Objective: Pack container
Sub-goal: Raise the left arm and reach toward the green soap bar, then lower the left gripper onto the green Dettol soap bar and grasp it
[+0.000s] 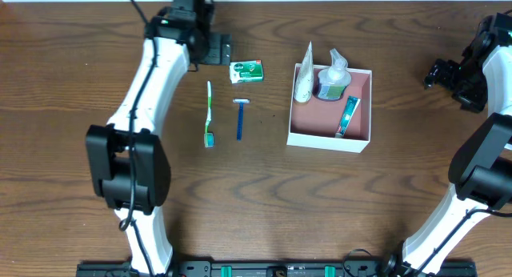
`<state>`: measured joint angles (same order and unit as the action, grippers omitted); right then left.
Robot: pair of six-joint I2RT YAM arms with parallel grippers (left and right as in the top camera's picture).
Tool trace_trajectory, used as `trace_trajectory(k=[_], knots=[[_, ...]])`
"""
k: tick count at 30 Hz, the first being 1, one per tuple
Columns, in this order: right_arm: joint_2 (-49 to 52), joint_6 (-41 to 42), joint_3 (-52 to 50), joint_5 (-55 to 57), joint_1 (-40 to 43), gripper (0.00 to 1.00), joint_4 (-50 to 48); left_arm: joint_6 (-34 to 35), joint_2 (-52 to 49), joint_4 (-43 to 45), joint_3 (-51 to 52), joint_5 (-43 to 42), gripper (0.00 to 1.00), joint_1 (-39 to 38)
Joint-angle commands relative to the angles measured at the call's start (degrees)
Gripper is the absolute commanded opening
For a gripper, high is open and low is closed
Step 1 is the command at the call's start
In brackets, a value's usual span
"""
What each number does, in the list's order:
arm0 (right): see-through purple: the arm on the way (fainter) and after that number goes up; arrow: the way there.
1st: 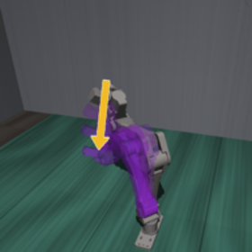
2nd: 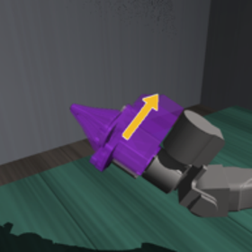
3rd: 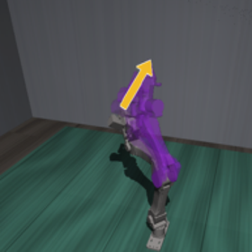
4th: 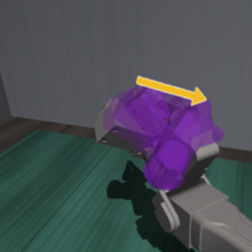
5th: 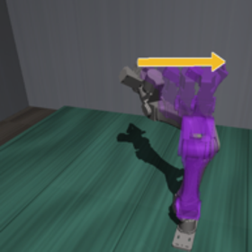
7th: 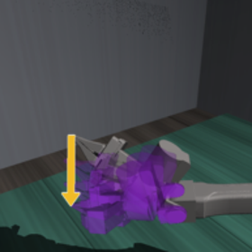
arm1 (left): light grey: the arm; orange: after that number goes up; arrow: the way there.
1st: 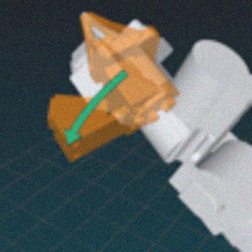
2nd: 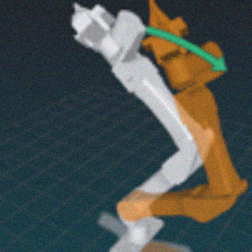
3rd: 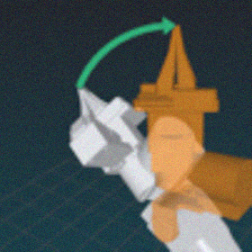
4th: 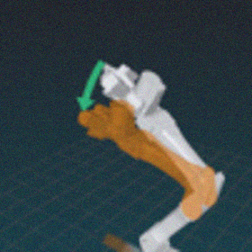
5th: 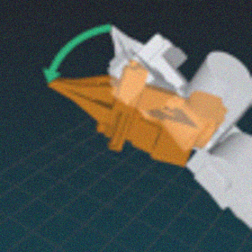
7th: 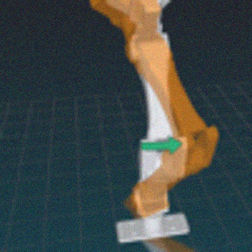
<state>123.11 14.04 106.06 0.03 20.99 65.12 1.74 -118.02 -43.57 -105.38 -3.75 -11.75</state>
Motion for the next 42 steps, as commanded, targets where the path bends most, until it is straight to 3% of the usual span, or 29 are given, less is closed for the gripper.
trace_trajectory(k=[1, 5, 14, 21, 27, 33, 42], knots=[[-0.2, 0.5, 0.0, 0.6, 0.5, 0.99, 0.0, 1.6, -0.5, 0.4, -0.8, 2.1, 0.98, -3.0], [-0.2, 0.5, 0.0, 0.6, 0.5, 0.99, 0.0, 5.9, -2.6, 1.7, -0.8, 3.2, 0.98, -4.9], [-0.2, 0.5, 0.0, 0.6, 0.5, 0.99, 0.0, 6.9, -5.0, 5.4, -0.8, 1.2, 0.98, -7.3], [-0.2, 0.5, 0.0, 0.6, 0.5, 0.99, 0.0, 13.7, -8.6, 5.6, -0.8, 1.9, 0.98, -7.4], [-0.2, 0.5, 0.0, 0.6, 0.5, 0.99, 0.0, 15.6, -11.4, 7.0, -0.8, 2.1, 0.98, -7.8], [-0.2, 0.5, 0.0, 0.6, 0.5, 0.99, 0.0, 20.0, -11.8, 7.8, -0.8, 9.5, 0.98, -9.9], [-0.2, 0.5, 0.0, 0.6, 0.5, 0.99, 0.0, 23.1, -12.5, 9.5, -0.8, 10.9, 0.98, -10.8]])
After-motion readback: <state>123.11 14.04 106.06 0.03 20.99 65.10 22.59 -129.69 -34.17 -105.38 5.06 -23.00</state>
